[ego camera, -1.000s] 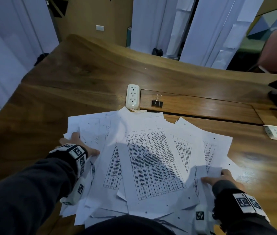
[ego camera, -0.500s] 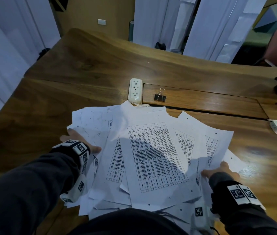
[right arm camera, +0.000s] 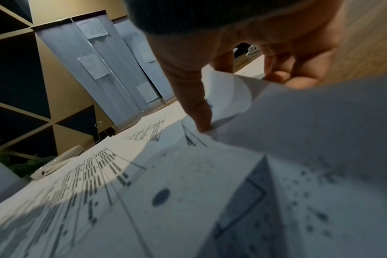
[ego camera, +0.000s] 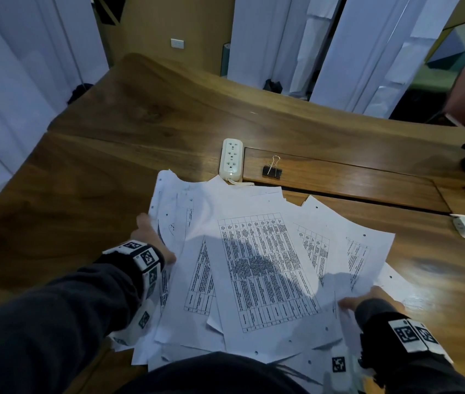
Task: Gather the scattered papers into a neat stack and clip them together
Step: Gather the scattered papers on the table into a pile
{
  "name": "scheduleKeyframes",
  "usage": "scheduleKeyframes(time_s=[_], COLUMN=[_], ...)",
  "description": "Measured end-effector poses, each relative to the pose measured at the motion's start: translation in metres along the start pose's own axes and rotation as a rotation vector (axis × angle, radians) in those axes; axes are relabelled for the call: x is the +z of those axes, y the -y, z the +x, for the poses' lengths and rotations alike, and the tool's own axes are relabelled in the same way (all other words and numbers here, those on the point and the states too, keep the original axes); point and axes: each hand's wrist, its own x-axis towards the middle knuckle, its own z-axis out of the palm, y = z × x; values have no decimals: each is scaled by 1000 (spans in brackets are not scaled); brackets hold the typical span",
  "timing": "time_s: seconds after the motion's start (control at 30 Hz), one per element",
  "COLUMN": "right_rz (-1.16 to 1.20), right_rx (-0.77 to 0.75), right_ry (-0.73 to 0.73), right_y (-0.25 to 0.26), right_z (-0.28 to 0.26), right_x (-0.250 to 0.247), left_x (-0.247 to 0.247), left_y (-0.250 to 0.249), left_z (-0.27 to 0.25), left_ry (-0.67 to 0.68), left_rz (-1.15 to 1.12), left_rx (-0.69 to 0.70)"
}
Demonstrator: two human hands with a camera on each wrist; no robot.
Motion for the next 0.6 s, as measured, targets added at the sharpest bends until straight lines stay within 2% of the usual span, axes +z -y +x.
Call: scheduleKeyframes(time_s=[0.07, 0.17, 0.23, 0.33, 0.47, 0.6], right_rz=[4, 90, 150, 67, -49, -34], right_rx=[9, 36, 51, 24, 35, -15], right_ry=[-13, -69, -54, -11, 30, -18], right_y=[-1, -8, -11, -3, 4, 4], right_z=[-1, 2, 13, 7, -15, -16], right_x=[-2, -5, -3, -6, -18, -13], left_x=[-8, -23, -30, -25, -13, -8], left_y=[2, 10, 14, 16, 13, 11], left_z=[2, 11, 12, 14, 17, 21], left_ry=[-1, -35, 31, 149, 168, 171], left_rz=[-77, -156, -165, -142, -147, -132], left_rx=[-34, -173, -235, -226, -175, -130])
